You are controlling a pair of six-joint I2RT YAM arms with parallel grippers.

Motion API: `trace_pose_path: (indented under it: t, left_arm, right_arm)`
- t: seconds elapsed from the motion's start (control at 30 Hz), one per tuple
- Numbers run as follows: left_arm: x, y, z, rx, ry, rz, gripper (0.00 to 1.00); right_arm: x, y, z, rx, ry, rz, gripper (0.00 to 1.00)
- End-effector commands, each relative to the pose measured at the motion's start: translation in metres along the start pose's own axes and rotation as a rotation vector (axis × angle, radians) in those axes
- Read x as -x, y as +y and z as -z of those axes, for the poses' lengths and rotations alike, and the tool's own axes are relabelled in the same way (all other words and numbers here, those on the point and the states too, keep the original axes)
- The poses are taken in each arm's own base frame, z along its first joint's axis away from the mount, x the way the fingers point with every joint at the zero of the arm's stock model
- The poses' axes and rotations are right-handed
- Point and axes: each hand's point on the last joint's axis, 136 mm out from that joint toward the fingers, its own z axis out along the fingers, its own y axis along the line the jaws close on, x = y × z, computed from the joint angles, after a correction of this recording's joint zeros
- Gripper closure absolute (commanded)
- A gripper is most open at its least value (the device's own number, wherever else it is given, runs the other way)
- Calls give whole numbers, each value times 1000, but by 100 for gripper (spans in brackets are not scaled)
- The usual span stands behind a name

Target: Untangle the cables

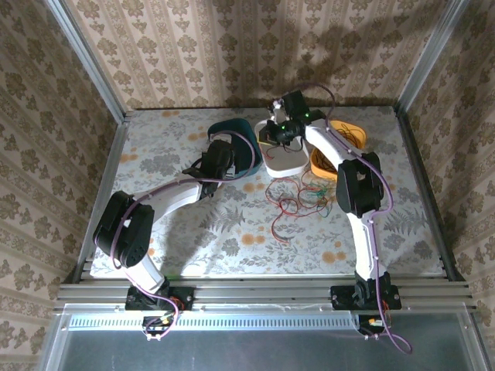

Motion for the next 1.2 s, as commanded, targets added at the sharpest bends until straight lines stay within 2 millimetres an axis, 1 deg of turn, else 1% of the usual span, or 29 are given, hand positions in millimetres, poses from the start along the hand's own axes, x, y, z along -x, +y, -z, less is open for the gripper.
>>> trace_pose_path:
  t: [0.0,0.1,0.23,0.27,0.3,0.33,0.37,0.43,0.53,0.57,0.63,0.7,0.8,0.87,0.97,1.0,1.1,1.17]
  left_arm:
    - [7,0,7,3,-18,22,26]
    - [7,-1,6,2,-17,22,26]
    - [10,-3,6,-6,-22,13,26]
    - [11,-5,6,-16,-26,8,26]
    - [11,-9,6,-35,-28,-5,26]
    - [12,-15,6,-65,-33,-23,26]
    - [12,-23,7,-105,-36,-46,26]
    - [11,-41,12,-198,-48,-117,26]
    - [2,-71,25,-341,-57,-229,26]
    - [-1,-80,30,-384,-60,-265,26]
    - [-12,-100,40,-482,-50,-328,26]
    - [-22,-116,45,-559,-33,-350,26]
    - [-37,-140,48,-644,-9,-377,26]
    - [-49,-155,43,-664,4,-405,26]
    - [-62,-174,31,-670,27,-429,26]
    - [-65,-177,26,-656,32,-436,26]
    - [-73,-182,7,-549,35,-474,27]
    - [-76,-173,-6,-423,38,-507,27]
  right_arm:
    - [13,3,14,111,-45,-58,100]
    - [19,-16,20,117,-75,-125,99]
    - [24,-43,26,82,-97,-198,97]
    - [24,-47,27,69,-102,-207,96]
    - [24,-51,28,52,-101,-212,91]
    - [23,-53,30,35,-100,-209,85]
    - [22,-51,32,28,-100,-201,81]
    - [20,-45,37,23,-98,-181,72]
    - [17,-36,53,-2,-121,-152,57]
    - [16,-34,59,-12,-131,-147,53]
    - [13,-30,74,-42,-154,-126,49]
    - [7,-28,89,-86,-179,-108,46]
    - [-4,-34,114,-187,-222,-84,45]
    - [-14,-40,127,-244,-247,-80,44]
    - [-33,-48,136,-280,-254,-88,44]
    - [-39,-49,137,-283,-250,-94,44]
    - [-53,-51,141,-283,-243,-107,44]
    - [-61,-52,143,-286,-238,-106,43]
